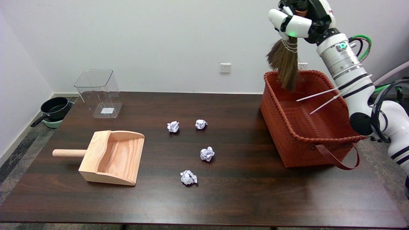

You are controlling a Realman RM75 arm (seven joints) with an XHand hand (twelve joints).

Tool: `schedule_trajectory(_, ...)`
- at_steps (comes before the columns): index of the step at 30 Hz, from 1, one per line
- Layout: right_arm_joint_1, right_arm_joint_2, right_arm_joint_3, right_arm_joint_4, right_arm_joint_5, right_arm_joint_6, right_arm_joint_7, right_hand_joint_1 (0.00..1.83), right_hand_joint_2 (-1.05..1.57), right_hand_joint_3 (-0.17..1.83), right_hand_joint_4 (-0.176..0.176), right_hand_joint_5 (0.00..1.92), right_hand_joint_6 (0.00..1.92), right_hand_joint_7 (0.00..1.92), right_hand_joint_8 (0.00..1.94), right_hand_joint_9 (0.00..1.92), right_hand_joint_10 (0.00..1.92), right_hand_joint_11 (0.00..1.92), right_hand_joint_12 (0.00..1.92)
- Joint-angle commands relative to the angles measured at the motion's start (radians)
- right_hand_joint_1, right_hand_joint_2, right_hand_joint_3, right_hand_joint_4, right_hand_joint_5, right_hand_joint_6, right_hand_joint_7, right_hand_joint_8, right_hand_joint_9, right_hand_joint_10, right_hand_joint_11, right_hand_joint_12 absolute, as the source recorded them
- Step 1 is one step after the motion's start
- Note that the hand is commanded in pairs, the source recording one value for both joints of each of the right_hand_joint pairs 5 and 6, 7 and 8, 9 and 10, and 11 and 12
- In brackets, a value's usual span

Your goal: Pick up the broom in the basket.

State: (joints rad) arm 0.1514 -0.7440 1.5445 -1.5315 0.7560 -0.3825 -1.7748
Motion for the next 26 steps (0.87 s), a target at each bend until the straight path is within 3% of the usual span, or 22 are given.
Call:
schedule_trajectory(1,0.181,0.007,-0.193,-0.063,-0.005,0.01,0.004,1.22,1.27,0.57,0.0,1.92,1.92,1.92,1.92,1.82,1.82,1.71,1.71)
schedule_trajectory(11,0.224,-0.019,-0.37,-0.087,0.003,0.011,0.005,1.22,1.27,0.57,0.0,1.92,1.92,1.92,1.92,1.82,1.82,1.7,1.7)
schedule_trajectory(26,0.156,-0.103,-0.462,0.021,-0.004,-0.024,0.036,1.22,1.26,0.57,0.0,1.92,1.92,1.92,1.92,1.82,1.82,1.7,1.7)
